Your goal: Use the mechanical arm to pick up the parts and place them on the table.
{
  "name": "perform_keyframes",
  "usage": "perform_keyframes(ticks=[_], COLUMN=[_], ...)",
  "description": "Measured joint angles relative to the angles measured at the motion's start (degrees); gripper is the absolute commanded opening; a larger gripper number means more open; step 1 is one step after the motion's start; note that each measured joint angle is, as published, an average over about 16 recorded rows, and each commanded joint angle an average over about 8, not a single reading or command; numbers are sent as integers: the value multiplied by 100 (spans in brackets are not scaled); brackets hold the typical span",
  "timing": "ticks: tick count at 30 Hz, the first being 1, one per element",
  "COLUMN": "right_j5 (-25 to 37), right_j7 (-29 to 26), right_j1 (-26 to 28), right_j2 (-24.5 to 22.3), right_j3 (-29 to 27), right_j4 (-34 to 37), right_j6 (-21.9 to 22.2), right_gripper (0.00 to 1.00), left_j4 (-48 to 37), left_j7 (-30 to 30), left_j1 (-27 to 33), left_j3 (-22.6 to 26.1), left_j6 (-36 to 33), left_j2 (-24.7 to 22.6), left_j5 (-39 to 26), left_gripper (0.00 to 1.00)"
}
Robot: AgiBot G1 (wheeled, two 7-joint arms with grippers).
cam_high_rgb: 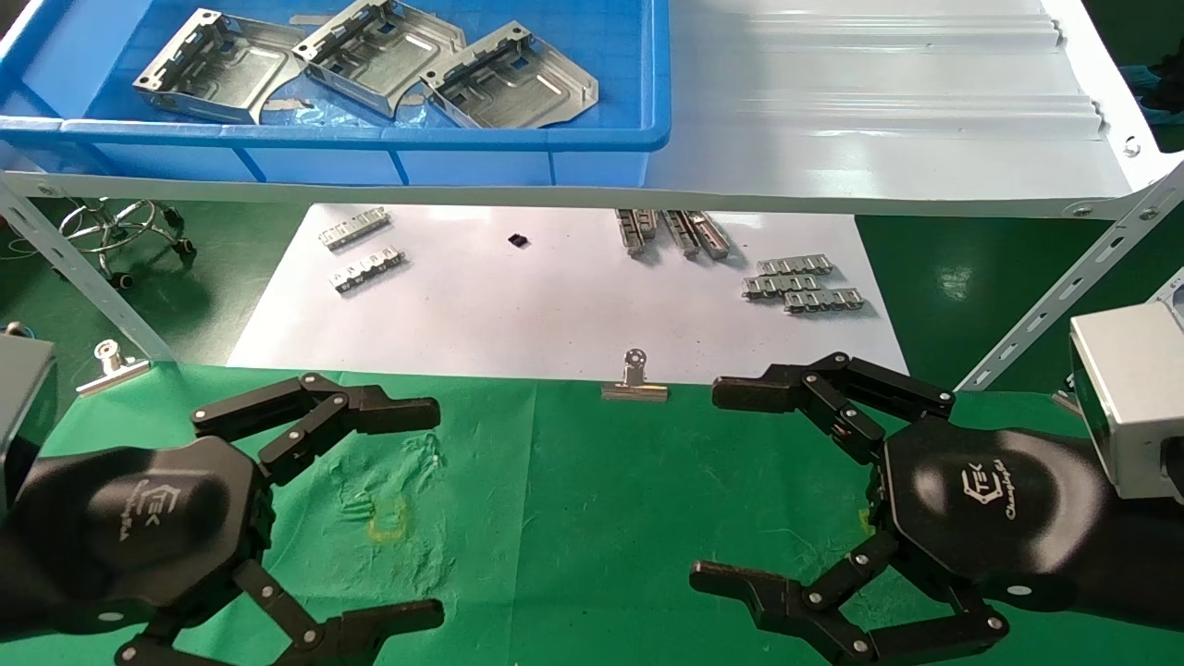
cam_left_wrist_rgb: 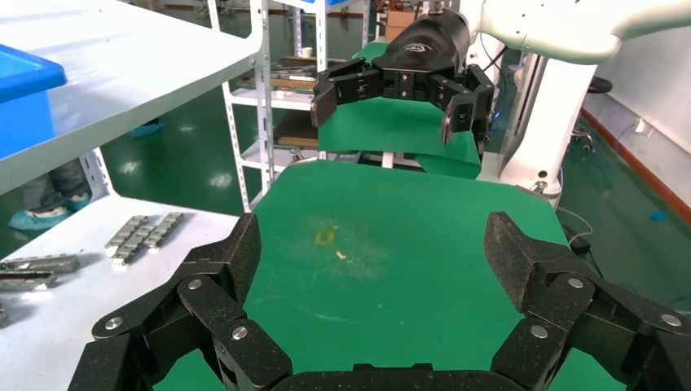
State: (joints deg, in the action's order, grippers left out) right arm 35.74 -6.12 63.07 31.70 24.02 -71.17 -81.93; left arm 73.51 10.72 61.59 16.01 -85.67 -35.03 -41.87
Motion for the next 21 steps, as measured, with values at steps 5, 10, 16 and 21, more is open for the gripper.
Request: perform_keyframes(ticks=[5,10,16,21], right_j5=[0,0,0,0], right_j7=[0,0,0,0], right_j1=[0,0,0,0], right_j2=[0,0,0,0], right_j3=[0,0,0,0], right_j4=[0,0,0,0], right_j6=[0,0,0,0], right_gripper=[100,100,37,0], left_j4=[0,0,-2,-33], left_j7=[0,0,1,11], left_j1=[0,0,1,39], left_j3=[0,0,0,4], left_j6=[0,0,4,68], left_j2=[0,0,-2,-43], left_j5=[0,0,-1,-23], left_gripper=[100,100,100,100])
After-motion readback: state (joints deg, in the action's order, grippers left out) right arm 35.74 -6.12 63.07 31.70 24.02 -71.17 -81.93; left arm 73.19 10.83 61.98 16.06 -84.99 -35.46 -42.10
